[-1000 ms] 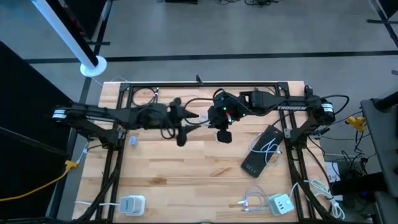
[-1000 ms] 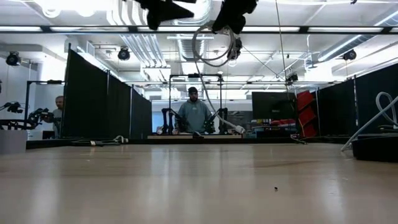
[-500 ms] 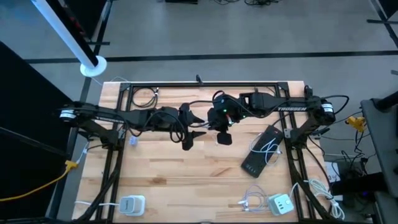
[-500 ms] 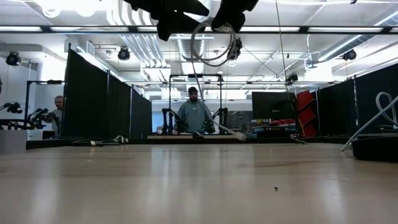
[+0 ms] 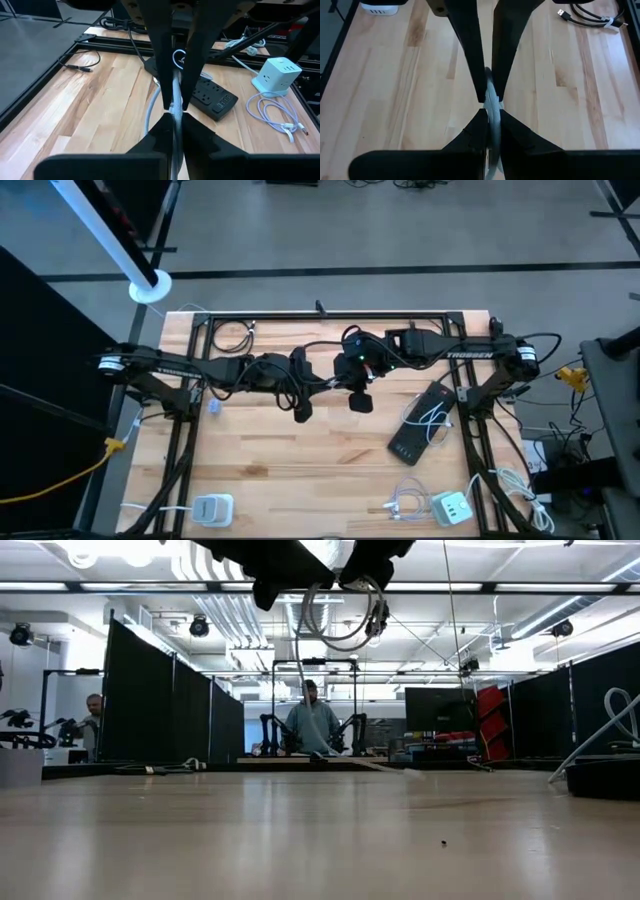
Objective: Plug in charger cables
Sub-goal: Insert the top left white charger cable into the black outlet extension
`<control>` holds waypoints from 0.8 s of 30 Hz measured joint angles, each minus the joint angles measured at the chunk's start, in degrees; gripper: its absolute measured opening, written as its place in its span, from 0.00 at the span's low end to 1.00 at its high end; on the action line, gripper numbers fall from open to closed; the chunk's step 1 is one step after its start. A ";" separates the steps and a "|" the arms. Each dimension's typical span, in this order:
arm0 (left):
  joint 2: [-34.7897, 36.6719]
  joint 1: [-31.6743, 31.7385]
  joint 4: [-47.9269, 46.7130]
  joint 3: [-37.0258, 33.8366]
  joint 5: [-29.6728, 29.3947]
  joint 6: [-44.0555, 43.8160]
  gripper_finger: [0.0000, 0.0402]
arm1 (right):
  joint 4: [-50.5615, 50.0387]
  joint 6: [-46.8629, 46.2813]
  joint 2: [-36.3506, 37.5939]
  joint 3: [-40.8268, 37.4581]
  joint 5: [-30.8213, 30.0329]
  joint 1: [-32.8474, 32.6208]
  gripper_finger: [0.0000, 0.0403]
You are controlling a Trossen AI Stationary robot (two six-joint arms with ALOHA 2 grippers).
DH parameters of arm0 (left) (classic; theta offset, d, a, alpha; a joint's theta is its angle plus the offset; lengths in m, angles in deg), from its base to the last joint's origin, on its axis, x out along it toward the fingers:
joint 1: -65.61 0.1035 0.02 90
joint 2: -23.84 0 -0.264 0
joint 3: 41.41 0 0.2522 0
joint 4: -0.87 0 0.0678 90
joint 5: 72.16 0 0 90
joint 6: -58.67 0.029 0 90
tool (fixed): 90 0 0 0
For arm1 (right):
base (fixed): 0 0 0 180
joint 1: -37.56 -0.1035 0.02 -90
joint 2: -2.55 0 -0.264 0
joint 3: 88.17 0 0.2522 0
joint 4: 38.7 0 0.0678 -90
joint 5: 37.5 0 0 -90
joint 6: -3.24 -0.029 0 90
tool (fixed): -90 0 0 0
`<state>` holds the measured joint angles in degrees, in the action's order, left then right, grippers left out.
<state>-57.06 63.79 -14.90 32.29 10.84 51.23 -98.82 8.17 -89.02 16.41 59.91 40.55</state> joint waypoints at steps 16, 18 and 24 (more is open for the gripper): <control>8.81 -0.03 -9.62 -0.02 -4.04 2.56 0.04 | 1.66 -6.86 6.91 0.09 0.02 0.00 0.40; 9.42 -1.18 -10.58 -0.02 -3.71 10.09 0.04 | 4.10 -7.90 8.67 0.09 -1.46 0.00 0.42; 8.90 -6.75 -8.74 -0.04 -4.03 37.43 0.04 | 9.40 -7.91 10.23 0.09 -14.13 0.42 0.41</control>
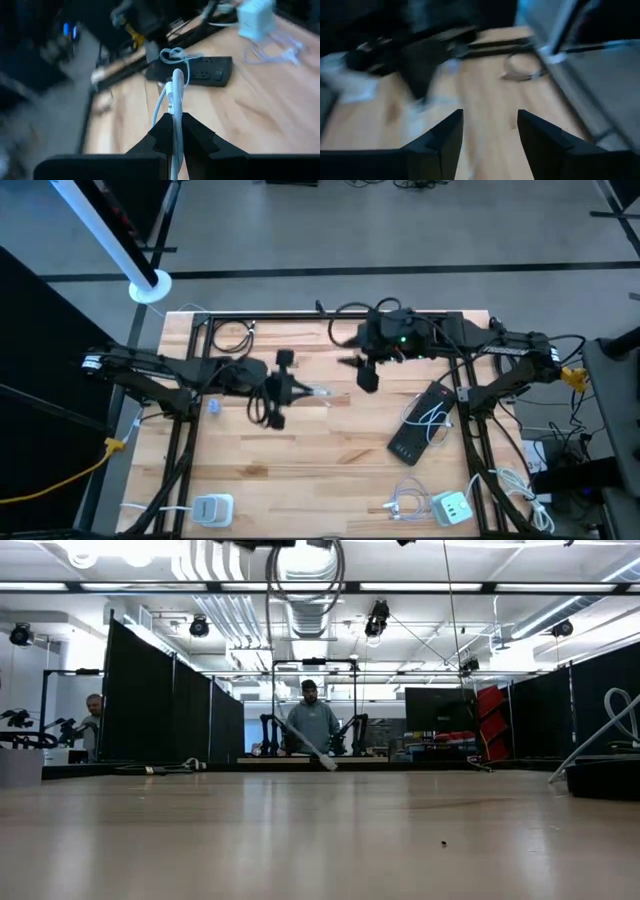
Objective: Plug in charger cables
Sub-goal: Insert the top left white charger cable into the black outlet extension
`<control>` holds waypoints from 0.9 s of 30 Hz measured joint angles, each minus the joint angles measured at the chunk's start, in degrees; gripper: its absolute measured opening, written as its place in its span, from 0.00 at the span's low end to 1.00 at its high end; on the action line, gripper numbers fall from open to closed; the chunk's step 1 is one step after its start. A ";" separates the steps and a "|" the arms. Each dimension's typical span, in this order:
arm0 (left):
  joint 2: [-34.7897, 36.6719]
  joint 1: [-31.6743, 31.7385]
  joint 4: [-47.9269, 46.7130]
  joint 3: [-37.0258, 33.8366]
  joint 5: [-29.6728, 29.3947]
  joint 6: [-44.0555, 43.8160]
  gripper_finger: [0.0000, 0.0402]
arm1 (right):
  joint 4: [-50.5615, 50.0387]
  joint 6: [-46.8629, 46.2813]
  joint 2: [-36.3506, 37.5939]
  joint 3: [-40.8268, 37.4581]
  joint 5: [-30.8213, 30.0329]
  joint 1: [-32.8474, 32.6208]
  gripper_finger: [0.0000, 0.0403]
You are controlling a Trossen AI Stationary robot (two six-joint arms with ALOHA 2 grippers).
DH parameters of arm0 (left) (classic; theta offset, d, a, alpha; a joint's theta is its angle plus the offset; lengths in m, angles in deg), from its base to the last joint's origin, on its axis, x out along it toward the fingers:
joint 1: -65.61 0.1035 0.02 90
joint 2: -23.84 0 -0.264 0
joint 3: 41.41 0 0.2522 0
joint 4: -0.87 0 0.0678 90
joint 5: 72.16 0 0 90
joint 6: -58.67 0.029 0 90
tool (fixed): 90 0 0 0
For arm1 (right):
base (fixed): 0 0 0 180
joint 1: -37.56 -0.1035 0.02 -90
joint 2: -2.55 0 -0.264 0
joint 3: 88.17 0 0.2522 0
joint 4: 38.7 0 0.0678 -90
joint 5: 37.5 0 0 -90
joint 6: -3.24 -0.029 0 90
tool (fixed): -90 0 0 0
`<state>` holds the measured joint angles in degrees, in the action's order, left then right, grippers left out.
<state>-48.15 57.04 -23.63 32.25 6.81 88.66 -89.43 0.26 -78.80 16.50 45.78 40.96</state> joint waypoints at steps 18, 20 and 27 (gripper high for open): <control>-1.66 -1.45 2.63 0.00 -11.15 3.59 0.04 | 0.98 0.00 -8.80 0.00 7.11 -2.24 0.35; -1.66 -1.45 2.58 0.00 -11.06 3.42 0.04 | 0.99 0.00 -8.81 0.00 7.08 -2.75 0.36; -1.66 -1.51 2.54 0.00 -11.63 2.63 0.04 | 1.11 -0.02 -8.83 0.00 6.69 -4.13 0.38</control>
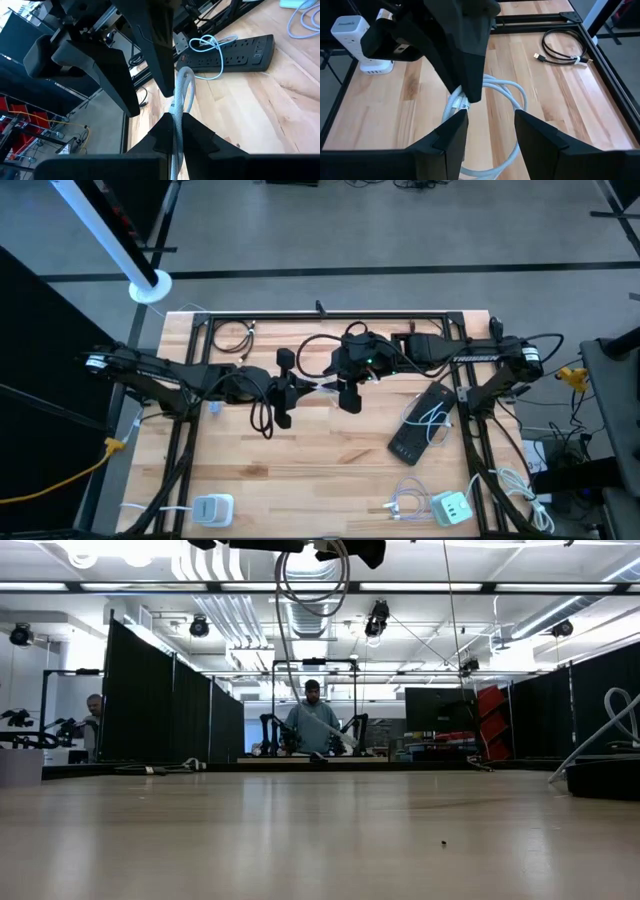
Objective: Plug in charger cables
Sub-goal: Insert the top left white charger cable into the black outlet extension
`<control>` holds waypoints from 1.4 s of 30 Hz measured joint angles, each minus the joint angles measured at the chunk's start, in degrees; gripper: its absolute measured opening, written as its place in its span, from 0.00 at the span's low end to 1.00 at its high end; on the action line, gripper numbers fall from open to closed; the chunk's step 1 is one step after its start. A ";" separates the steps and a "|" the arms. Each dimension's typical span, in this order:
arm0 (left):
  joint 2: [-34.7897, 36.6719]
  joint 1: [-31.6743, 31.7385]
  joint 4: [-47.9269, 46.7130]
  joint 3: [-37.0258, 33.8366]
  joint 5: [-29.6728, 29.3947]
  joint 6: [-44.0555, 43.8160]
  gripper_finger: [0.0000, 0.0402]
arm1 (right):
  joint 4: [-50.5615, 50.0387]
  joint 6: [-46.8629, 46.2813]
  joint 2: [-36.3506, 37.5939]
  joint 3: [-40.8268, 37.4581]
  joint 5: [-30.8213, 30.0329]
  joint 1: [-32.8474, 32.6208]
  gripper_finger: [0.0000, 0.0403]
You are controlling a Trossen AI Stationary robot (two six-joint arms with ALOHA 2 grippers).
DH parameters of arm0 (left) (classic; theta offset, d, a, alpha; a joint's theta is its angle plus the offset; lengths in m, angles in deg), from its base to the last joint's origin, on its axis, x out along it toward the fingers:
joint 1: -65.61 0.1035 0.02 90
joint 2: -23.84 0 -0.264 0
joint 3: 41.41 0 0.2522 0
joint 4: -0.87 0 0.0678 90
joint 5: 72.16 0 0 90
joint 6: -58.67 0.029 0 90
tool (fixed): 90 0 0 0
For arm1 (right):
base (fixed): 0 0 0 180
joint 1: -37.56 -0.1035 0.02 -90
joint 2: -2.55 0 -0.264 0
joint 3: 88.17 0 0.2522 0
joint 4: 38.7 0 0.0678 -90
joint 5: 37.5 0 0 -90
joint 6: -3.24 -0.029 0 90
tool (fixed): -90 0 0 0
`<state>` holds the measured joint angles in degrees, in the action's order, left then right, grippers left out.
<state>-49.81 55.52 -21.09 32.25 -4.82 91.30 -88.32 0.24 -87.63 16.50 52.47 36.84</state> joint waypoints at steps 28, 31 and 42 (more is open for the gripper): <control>0.00 0.09 -2.02 0.00 -2.56 -3.42 0.04 | 0.79 -0.37 -1.02 -0.07 0.04 -0.42 0.37; 0.00 0.09 -2.47 0.00 -2.51 -3.42 0.04 | 0.88 0.09 -0.38 1.53 0.04 -0.42 0.36; 0.00 0.07 -2.00 0.00 -2.34 -6.21 0.04 | -1.11 4.09 -1.12 3.37 -7.13 -0.53 0.33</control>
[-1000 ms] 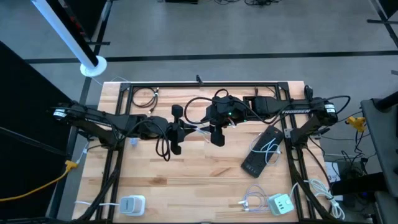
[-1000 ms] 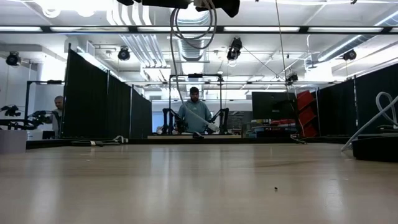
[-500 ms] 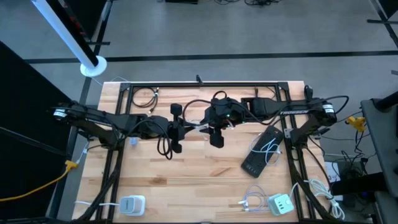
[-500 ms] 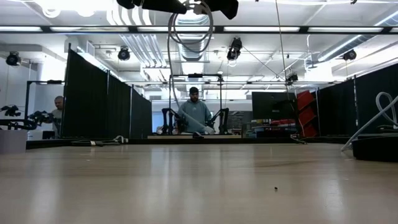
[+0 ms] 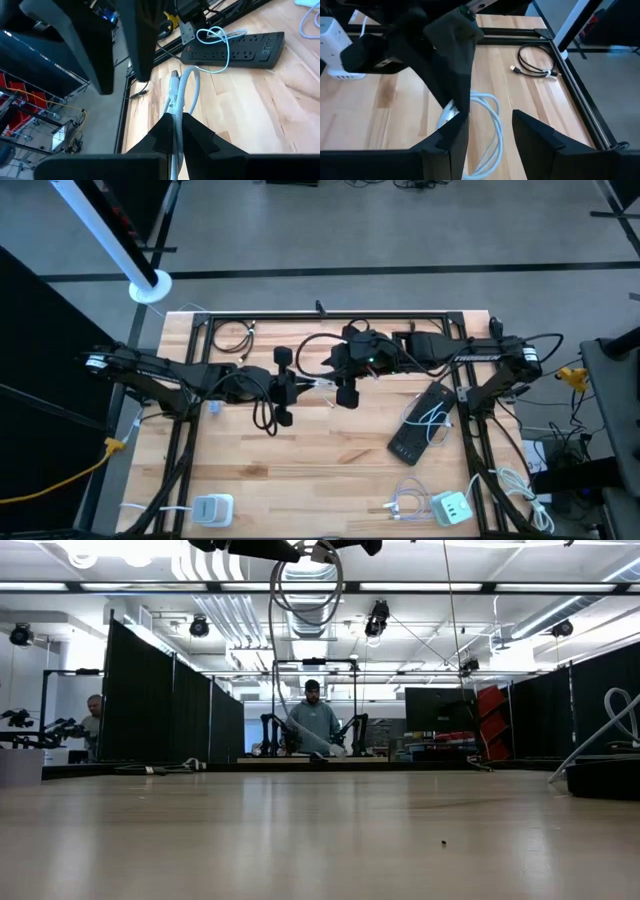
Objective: Plug in charger cables
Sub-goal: Insert the top left white charger cable into the black outlet extension
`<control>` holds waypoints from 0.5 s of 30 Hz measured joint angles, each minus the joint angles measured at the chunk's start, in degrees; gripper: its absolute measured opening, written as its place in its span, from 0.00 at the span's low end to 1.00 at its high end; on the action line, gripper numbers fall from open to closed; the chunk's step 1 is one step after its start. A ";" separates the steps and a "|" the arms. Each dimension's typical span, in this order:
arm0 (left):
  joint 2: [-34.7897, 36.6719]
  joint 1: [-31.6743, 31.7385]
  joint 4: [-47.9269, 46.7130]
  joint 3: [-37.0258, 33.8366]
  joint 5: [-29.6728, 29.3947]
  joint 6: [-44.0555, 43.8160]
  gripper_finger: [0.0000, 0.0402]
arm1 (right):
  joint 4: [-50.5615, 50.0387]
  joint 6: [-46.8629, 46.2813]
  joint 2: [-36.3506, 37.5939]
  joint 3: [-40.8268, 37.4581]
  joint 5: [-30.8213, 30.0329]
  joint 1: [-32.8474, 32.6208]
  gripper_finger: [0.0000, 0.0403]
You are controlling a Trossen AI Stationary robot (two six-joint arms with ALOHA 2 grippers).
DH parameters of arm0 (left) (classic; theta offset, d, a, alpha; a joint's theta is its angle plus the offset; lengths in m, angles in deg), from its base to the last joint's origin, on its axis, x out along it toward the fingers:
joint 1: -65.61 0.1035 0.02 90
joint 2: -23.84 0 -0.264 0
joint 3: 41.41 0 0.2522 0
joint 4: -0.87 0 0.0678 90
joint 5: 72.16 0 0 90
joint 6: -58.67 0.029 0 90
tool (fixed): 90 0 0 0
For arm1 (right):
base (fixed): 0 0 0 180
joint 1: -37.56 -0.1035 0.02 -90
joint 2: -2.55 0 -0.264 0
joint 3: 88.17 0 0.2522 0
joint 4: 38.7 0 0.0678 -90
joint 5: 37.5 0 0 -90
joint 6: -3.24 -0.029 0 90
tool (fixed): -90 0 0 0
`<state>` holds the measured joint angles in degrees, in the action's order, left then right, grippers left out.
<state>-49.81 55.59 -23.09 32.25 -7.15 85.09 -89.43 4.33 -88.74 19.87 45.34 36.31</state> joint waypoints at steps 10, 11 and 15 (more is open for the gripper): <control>0.00 -0.07 0.00 -0.04 0.27 -1.74 0.04 | -0.56 0.61 -3.66 0.00 -0.61 -0.63 0.36; 0.00 -0.08 -0.15 -0.06 0.35 -1.88 0.04 | -0.65 0.55 -3.73 0.00 -0.58 -0.70 0.36; 0.00 -0.04 -0.28 -0.09 0.29 -2.07 0.04 | -0.69 0.47 -3.71 0.00 -0.60 -1.00 0.35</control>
<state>-49.81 55.55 -23.37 32.16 -6.87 83.02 -90.12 4.80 -92.45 19.87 44.73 35.31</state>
